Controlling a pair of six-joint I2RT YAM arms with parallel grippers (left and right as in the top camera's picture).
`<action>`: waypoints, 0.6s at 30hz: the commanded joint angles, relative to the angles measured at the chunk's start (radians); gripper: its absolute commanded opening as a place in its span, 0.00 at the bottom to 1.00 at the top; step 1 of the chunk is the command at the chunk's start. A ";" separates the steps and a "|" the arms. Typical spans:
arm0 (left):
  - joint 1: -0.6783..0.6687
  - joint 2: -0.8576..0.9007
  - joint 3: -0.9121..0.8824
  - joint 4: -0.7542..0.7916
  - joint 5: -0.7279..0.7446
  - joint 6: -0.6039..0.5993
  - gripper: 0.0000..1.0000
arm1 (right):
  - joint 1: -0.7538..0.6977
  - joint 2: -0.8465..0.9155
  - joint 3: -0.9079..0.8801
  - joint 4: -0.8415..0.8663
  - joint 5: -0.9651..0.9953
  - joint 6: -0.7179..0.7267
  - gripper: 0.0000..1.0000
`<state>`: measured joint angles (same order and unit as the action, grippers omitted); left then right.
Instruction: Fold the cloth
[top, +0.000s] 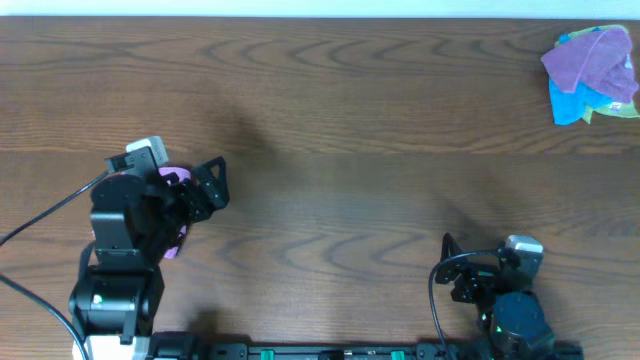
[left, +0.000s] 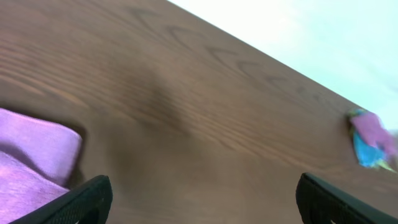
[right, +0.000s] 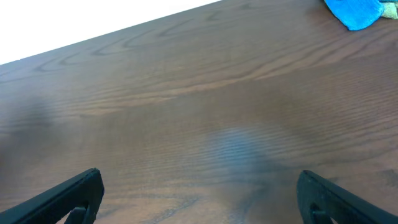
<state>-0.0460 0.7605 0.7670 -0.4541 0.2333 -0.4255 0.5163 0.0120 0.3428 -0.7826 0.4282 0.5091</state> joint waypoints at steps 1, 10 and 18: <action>-0.050 -0.016 0.005 0.010 -0.220 -0.019 0.95 | 0.001 -0.006 -0.004 0.000 0.015 0.014 0.99; -0.052 -0.016 0.005 0.026 -0.259 0.212 0.95 | 0.001 -0.006 -0.004 0.000 0.015 0.014 0.99; -0.045 -0.048 -0.007 0.063 -0.260 0.346 0.95 | 0.001 -0.006 -0.004 0.000 0.015 0.014 0.99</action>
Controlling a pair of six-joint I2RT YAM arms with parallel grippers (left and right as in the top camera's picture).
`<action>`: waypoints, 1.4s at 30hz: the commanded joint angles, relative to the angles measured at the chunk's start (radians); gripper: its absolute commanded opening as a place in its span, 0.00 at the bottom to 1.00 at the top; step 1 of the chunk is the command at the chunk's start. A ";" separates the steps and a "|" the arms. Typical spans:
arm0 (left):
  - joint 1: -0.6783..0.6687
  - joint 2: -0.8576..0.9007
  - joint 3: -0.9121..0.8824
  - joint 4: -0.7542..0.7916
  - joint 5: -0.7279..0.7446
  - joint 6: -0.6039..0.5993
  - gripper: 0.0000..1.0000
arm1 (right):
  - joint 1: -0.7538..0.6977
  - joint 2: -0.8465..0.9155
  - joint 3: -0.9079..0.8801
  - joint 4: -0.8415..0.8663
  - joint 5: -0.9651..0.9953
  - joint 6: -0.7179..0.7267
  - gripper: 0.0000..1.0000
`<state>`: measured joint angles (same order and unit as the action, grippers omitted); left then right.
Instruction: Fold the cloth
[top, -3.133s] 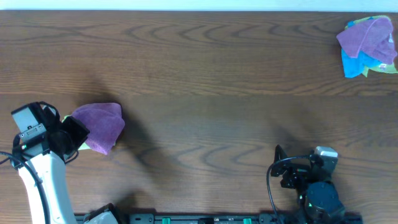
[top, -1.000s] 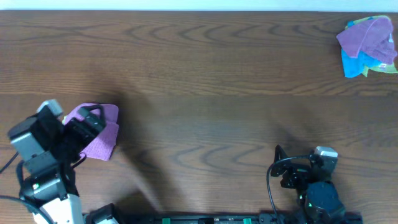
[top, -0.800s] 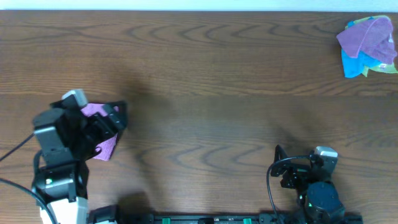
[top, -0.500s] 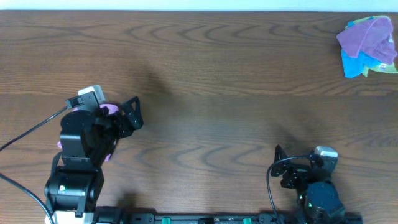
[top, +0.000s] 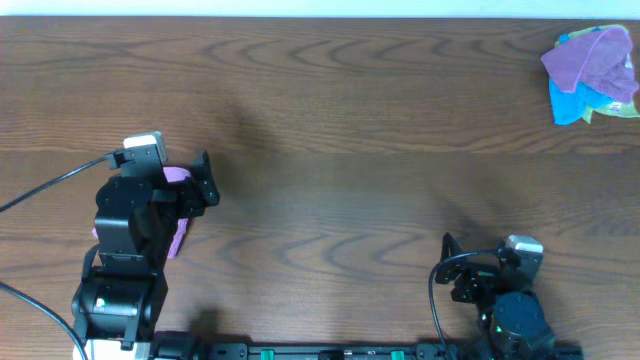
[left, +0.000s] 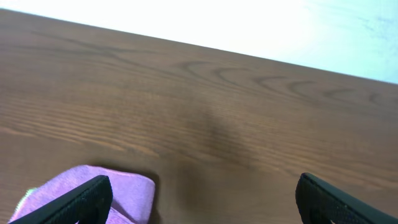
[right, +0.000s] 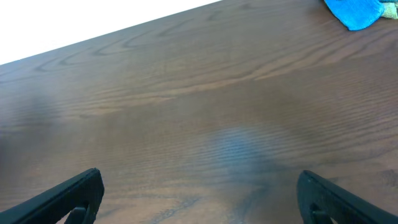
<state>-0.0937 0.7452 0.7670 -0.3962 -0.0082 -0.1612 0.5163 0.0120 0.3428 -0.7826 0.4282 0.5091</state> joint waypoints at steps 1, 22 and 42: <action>0.009 -0.055 -0.018 0.005 -0.018 0.089 0.95 | 0.001 -0.006 -0.004 0.000 0.015 0.014 0.99; 0.090 -0.625 -0.464 -0.059 -0.018 0.192 0.95 | 0.001 -0.005 -0.004 0.000 0.015 0.014 0.99; 0.106 -0.742 -0.583 -0.236 -0.018 0.237 0.95 | 0.001 -0.006 -0.004 0.000 0.015 0.014 0.99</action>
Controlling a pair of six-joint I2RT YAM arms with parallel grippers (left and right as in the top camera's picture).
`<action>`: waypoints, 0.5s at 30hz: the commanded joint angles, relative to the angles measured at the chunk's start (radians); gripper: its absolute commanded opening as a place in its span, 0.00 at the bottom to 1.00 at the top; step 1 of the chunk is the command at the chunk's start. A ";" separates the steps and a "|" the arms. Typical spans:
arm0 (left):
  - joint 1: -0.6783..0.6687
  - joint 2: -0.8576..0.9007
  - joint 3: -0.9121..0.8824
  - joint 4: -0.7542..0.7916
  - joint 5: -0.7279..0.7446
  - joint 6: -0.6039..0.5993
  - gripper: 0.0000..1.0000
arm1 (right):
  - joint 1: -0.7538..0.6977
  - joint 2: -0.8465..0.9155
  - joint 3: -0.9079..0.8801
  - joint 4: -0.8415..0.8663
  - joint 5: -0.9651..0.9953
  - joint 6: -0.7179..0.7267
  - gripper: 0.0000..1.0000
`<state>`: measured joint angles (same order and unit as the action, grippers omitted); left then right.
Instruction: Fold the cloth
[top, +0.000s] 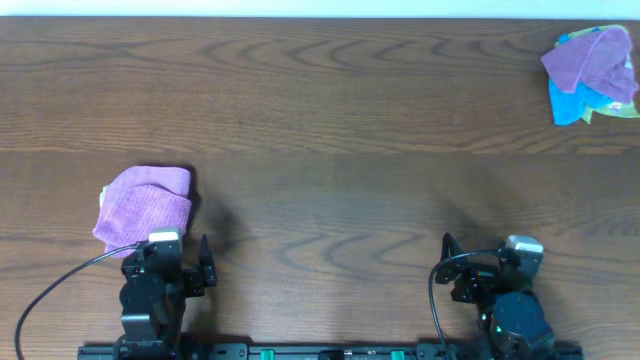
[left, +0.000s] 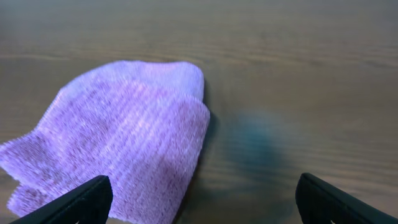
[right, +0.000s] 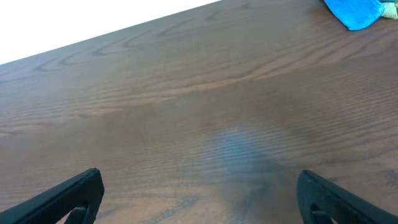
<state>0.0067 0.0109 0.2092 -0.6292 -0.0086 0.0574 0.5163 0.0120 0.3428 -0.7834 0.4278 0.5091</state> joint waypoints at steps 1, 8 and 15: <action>0.006 -0.008 -0.034 -0.003 -0.018 0.018 0.95 | 0.001 -0.006 -0.004 0.001 0.016 0.014 0.99; 0.006 -0.008 -0.056 -0.004 -0.018 0.047 0.95 | 0.001 -0.005 -0.004 0.001 0.016 0.014 0.99; 0.006 -0.007 -0.056 -0.003 -0.017 0.055 0.95 | 0.001 -0.006 -0.004 0.001 0.016 0.014 0.99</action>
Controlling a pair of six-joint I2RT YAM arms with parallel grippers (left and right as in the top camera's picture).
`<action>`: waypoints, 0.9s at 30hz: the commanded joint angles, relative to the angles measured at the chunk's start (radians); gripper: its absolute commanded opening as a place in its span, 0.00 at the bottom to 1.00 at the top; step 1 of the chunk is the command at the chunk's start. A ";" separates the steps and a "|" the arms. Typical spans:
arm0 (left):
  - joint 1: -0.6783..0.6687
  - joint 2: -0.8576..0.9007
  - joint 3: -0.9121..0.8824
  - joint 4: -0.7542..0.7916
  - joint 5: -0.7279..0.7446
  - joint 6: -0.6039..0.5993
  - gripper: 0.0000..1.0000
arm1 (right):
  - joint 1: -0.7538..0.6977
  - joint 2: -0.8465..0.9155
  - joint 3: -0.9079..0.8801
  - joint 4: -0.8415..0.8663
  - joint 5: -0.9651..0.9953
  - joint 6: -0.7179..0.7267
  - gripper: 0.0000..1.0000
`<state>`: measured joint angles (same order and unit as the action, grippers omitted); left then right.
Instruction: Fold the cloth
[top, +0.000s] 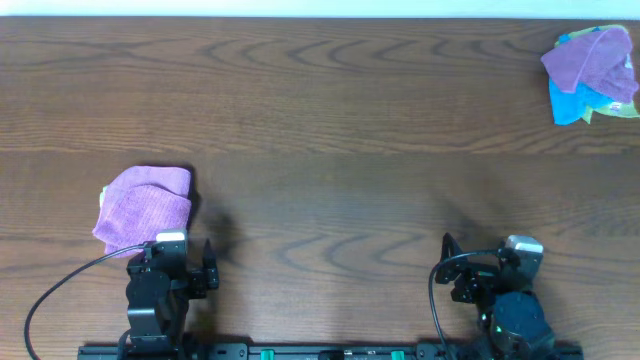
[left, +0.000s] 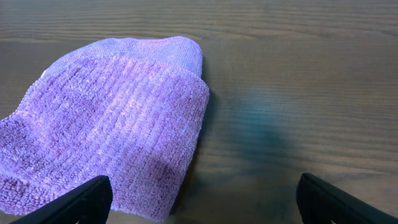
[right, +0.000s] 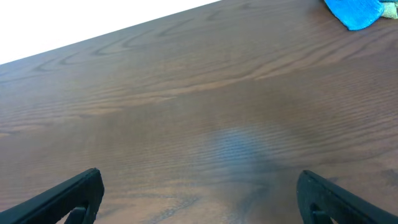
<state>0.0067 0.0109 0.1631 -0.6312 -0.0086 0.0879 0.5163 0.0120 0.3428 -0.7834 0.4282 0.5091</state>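
Observation:
A purple cloth (top: 147, 207) lies folded into a small pad on the left of the wooden table; the left wrist view shows it close (left: 106, 118), its top layer doubled over. My left gripper (top: 182, 275) sits just behind it near the front edge, open, nothing between its fingers (left: 81, 198). My right gripper (top: 462, 268) rests at the front right, open over bare wood (right: 199, 199).
A heap of purple, blue and yellow-green cloths (top: 592, 72) lies at the far right corner; its blue edge (right: 356, 12) shows in the right wrist view. The table's far edge (top: 320, 18) runs along the top.
My left gripper has shifted very slightly; the purple cloth looks a little nearer in the left wrist view. The cloth and the right arm have not moved.
First my left arm stood over the purple cloth at mid left, hiding most of it. Then it had turned and drawn back a little. Later it was down at the front edge with the folded cloth lying uncovered, where both remain. The right arm stayed parked throughout.

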 joint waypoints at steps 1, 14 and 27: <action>0.006 -0.007 -0.010 -0.002 -0.017 0.024 0.95 | 0.001 -0.006 -0.004 0.001 0.015 0.014 0.99; 0.006 -0.007 -0.010 -0.002 -0.017 0.024 0.95 | 0.001 -0.006 -0.004 0.001 0.015 0.014 0.99; 0.006 -0.007 -0.010 -0.002 -0.017 0.024 0.95 | -0.144 -0.006 -0.032 -0.042 -0.070 -0.113 0.99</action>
<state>0.0067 0.0109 0.1631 -0.6308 -0.0086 0.1024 0.4240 0.0120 0.3359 -0.8303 0.4149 0.4870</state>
